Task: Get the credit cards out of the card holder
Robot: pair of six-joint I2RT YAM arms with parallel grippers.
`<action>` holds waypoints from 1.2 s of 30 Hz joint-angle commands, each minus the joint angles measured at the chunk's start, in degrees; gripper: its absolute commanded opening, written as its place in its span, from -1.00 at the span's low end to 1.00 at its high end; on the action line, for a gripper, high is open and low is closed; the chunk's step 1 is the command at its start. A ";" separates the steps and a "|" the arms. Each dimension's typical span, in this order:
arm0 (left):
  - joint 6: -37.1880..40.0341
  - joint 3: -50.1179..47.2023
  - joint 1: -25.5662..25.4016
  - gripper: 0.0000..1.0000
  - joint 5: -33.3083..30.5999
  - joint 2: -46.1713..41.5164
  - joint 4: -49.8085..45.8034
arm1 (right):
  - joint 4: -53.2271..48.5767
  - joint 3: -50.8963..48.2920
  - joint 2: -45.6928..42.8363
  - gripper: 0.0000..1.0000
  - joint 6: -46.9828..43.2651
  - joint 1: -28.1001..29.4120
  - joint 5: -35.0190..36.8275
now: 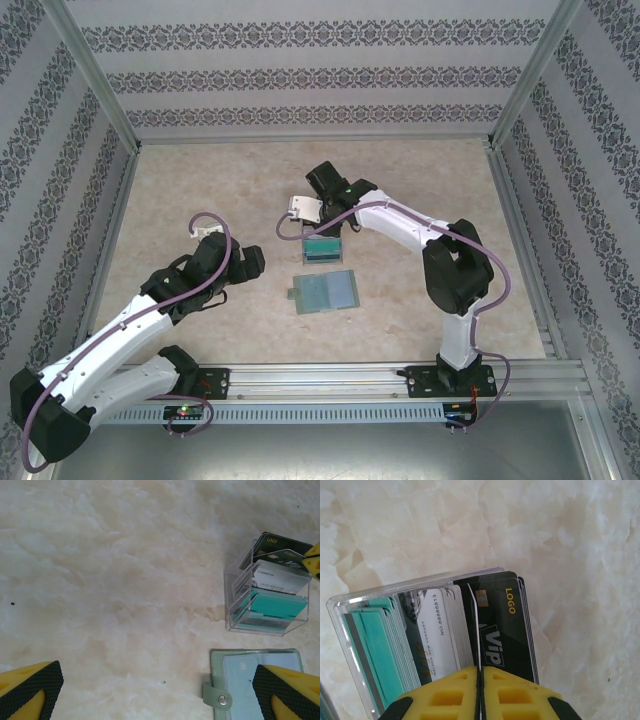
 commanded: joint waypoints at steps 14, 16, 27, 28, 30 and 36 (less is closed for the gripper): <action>-0.80 -1.29 0.77 0.99 0.72 -1.53 -0.78 | 2.92 3.05 1.75 -0.54 4.42 -1.67 4.30; -0.89 -1.32 0.77 0.99 0.92 -1.48 -0.51 | 3.60 3.08 1.66 -0.51 5.03 -1.88 5.64; -0.63 -1.37 0.81 0.99 3.15 -0.91 0.04 | 3.41 2.65 -0.38 -0.40 9.46 -2.26 4.52; -0.61 -1.36 0.86 0.99 3.46 -0.82 -0.02 | 2.91 2.21 -1.16 -0.34 9.47 -2.25 2.69; -0.68 -1.38 0.79 0.99 3.74 -0.70 -0.22 | 2.41 0.85 -2.56 -0.24 9.42 -2.24 -0.81; -1.01 -1.42 0.79 0.99 3.99 -0.75 -0.24 | 1.36 -0.37 -2.29 -0.17 10.24 -1.92 -3.03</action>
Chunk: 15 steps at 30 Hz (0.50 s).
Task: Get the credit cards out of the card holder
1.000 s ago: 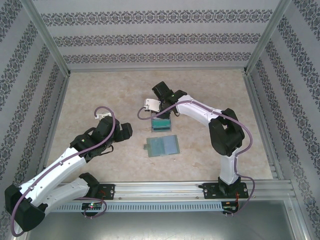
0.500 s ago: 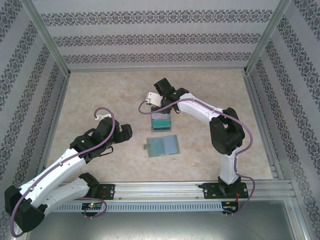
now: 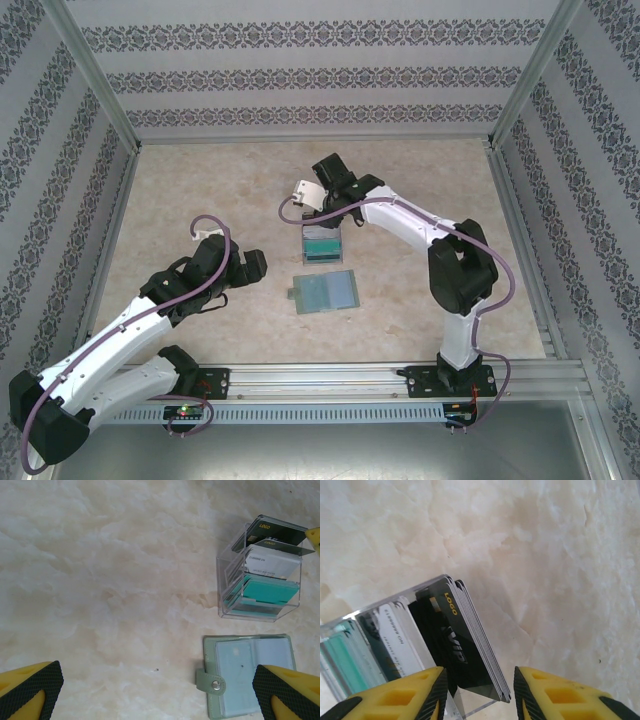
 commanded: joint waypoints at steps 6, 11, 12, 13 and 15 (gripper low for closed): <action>-0.79 -0.31 0.77 0.99 0.51 -0.04 -0.78 | -2.06 0.88 2.41 -0.15 0.82 0.87 0.77; -0.55 -0.31 0.79 0.99 0.23 -0.29 -1.02 | -2.19 2.45 4.27 -0.14 1.27 0.86 2.16; -0.53 -0.30 0.79 0.99 0.18 -0.30 -1.06 | -2.27 2.57 4.54 -0.14 1.17 0.85 2.12; -0.54 -0.32 0.80 0.99 0.16 -0.46 -0.97 | -2.25 2.63 4.78 -0.14 1.07 0.84 2.37; -0.47 -0.37 0.79 0.99 -0.02 -0.46 -1.06 | -1.48 2.83 5.07 -0.14 1.60 0.76 3.61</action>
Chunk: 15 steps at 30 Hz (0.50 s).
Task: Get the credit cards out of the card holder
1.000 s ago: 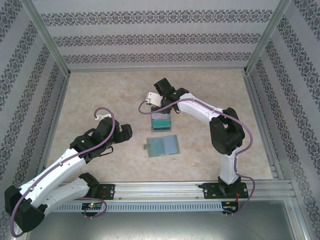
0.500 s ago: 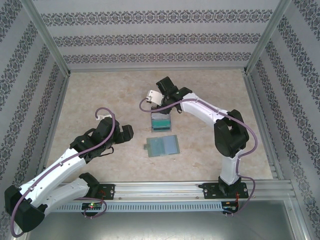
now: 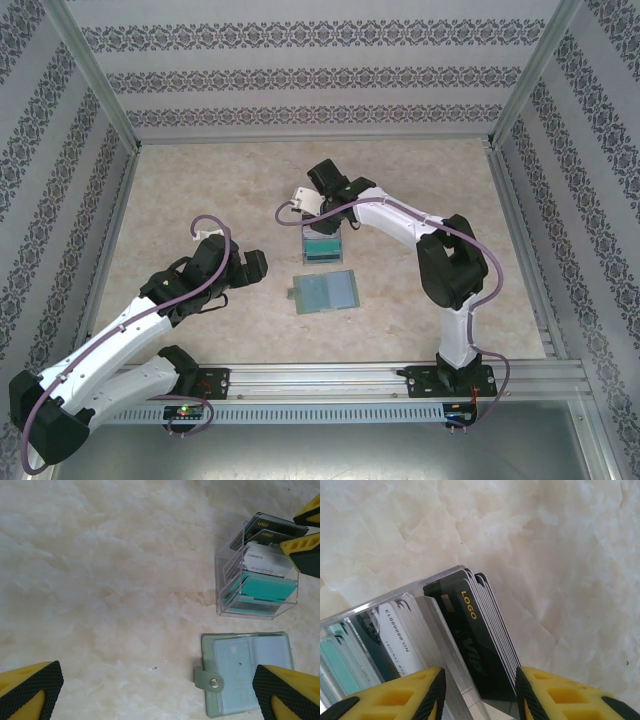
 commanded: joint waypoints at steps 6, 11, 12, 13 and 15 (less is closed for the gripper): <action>-0.49 -0.49 0.83 0.99 -0.70 -0.47 -0.63 | 0.98 3.07 1.96 -0.14 2.78 -0.43 5.20; -0.36 -0.32 0.84 0.99 -0.75 -0.15 -0.62 | 1.55 3.87 3.07 -0.14 3.80 -0.82 6.97; -0.31 -0.38 0.84 0.99 -0.71 -0.18 -0.57 | 1.61 3.91 3.16 -0.13 3.91 -0.81 7.21; -0.37 -0.34 0.83 0.99 -0.70 -0.17 -0.62 | 1.55 3.92 3.08 -0.14 4.03 -0.80 7.25; -0.29 -0.29 0.79 0.99 -0.61 -0.07 -0.57 | 1.72 3.67 2.45 -0.14 4.24 -0.72 6.92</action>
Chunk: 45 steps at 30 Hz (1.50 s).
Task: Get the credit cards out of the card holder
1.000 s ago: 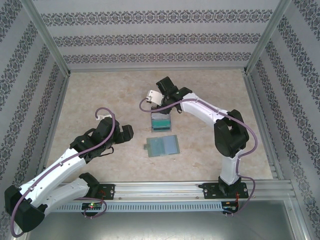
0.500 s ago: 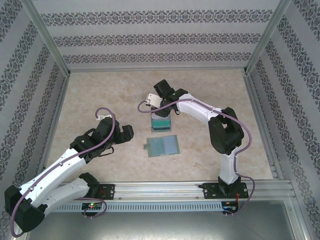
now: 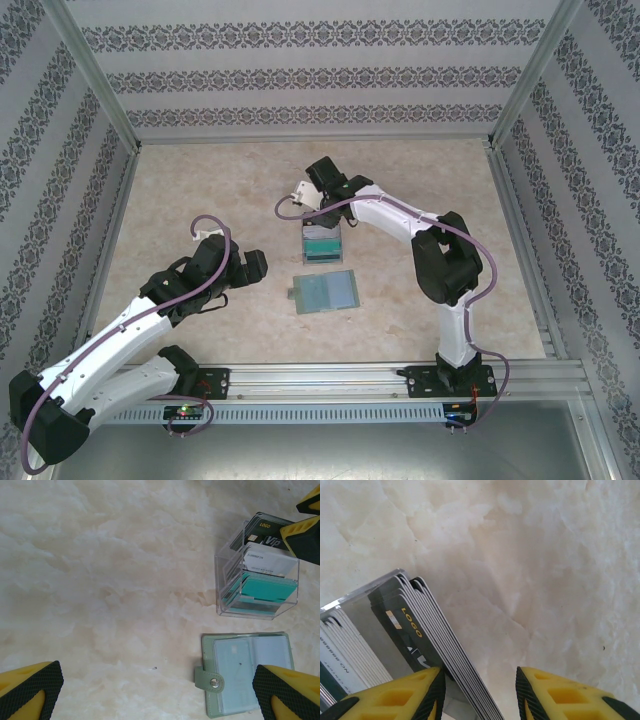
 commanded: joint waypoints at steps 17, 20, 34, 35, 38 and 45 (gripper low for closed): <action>-2.26 0.15 0.75 0.89 9.01 7.46 7.18 | 6.22 -15.86 -21.27 -0.15 21.48 -0.47 -2.55; -3.48 1.02 0.54 0.80 13.15 11.79 8.98 | 6.11 -20.41 -26.13 -0.19 28.88 -0.55 -3.69; -10.96 3.09 -9.92 0.04 14.04 24.17 13.44 | 8.55 -45.78 -42.27 -0.50 55.83 -0.46 -11.31; -11.41 3.41 -10.79 -0.01 13.73 25.08 13.36 | 8.89 -47.03 -42.21 -0.58 57.29 -0.49 -11.82; -11.91 4.83 -12.78 -0.15 13.14 28.02 12.64 | 8.77 -48.69 -40.21 -0.71 60.39 -0.39 -13.92; -11.35 8.81 -14.89 -0.18 13.04 34.52 11.03 | 11.42 -51.90 -36.12 -1.00 63.99 1.64 -15.41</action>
